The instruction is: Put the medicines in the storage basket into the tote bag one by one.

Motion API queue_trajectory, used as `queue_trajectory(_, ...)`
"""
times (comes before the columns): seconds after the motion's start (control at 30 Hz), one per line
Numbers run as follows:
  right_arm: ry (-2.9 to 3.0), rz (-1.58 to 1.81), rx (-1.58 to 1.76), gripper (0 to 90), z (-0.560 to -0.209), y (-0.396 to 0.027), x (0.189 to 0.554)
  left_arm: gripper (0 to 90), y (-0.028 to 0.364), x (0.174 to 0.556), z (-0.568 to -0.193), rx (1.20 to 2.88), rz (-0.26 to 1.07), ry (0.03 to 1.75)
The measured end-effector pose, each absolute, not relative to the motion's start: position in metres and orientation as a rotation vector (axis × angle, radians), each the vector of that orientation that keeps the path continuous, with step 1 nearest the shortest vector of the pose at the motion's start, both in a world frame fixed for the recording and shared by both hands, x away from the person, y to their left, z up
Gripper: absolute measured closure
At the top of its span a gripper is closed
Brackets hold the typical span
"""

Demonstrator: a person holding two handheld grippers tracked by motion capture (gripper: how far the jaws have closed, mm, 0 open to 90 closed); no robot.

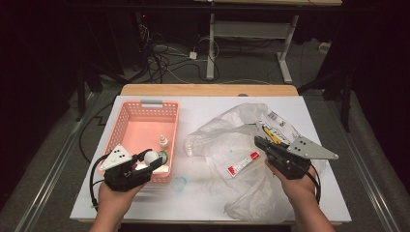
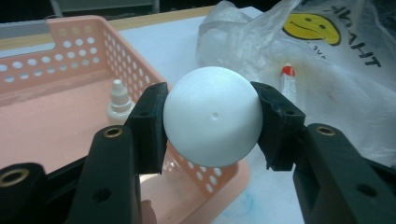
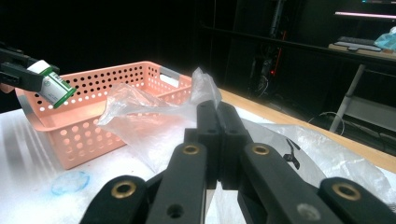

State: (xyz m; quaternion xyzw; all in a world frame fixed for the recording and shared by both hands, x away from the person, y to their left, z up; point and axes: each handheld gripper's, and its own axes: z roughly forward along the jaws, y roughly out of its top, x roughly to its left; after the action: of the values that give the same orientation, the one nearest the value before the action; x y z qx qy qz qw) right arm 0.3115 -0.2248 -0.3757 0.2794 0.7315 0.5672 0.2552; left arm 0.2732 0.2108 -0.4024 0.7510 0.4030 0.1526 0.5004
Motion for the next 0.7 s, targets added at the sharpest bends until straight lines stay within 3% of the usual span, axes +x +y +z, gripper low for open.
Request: queue_trajectory(0.7, 1.993, 1.535, 0.752, 90.0, -0.377, -0.223, 0.311, 48.4, 0.158, 0.267, -0.414, 1.901, 0.288, 0.846)
